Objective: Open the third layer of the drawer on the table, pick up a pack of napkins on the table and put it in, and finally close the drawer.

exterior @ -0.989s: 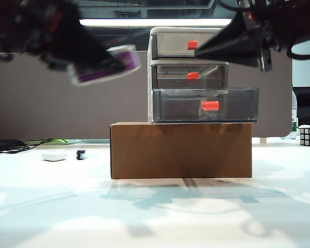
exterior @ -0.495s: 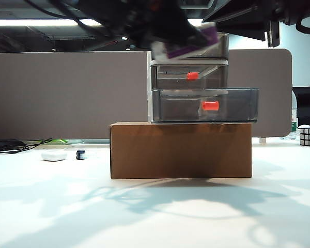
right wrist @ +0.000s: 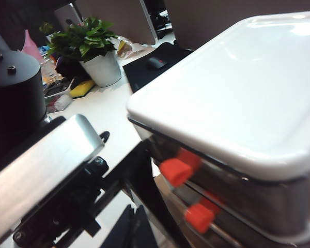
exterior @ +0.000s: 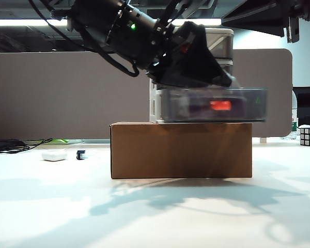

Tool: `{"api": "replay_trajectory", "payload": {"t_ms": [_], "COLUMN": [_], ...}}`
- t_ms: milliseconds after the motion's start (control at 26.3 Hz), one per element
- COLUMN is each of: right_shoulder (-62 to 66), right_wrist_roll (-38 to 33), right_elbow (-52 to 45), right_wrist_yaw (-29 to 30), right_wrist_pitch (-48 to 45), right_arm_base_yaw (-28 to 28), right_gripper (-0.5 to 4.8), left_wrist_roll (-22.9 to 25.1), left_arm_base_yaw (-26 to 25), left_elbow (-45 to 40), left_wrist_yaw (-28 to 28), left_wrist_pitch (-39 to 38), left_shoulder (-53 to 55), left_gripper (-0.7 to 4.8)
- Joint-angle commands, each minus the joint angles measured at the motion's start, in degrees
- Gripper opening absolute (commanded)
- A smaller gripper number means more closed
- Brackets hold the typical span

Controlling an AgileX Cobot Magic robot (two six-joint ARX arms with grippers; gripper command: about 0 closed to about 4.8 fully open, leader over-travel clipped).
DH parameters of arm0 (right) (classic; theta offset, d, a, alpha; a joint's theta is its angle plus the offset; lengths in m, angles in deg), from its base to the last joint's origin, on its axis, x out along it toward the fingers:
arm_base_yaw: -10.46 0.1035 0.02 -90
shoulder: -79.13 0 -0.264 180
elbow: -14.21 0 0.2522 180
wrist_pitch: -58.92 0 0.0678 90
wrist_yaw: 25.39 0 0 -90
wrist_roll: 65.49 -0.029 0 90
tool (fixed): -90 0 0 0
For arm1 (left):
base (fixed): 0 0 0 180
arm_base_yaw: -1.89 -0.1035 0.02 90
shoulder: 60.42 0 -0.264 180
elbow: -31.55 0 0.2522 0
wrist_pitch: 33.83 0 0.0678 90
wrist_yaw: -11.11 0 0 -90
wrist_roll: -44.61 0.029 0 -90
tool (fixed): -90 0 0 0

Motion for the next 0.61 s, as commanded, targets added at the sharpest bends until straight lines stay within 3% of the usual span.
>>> {"api": "replay_trajectory", "payload": {"t_ms": [38,380,533,609], "right_shoulder": [-0.3,-0.3,-0.3,-0.3], "right_wrist_roll": [-0.1,-0.1,-0.1,-0.1], "right_elbow": [0.4,0.4,0.4,0.4], "right_wrist_yaw": [0.5,0.9,1.5,1.5], "right_wrist_pitch": [-0.7,-0.7,-0.7,-0.7], "right_arm_base_yaw": [-0.1,-0.1,-0.1,-0.1], "right_gripper": [-0.04,-0.04,-0.04,-0.03], "left_wrist_roll": [-0.2,-0.2,-0.2,-1.8], "left_arm_base_yaw": [0.2,0.2,0.2,0.3], "left_elbow": [0.3,1.8,1.8,1.8], "left_wrist_yaw": [1.2,1.3,1.1,1.6], "left_wrist_pitch": [1.6,-1.0,-9.4,-16.0], "left_shoulder": [-0.1,-6.2,-13.2,-16.5], "left_gripper": [3.45,3.41,3.37,2.89]}}
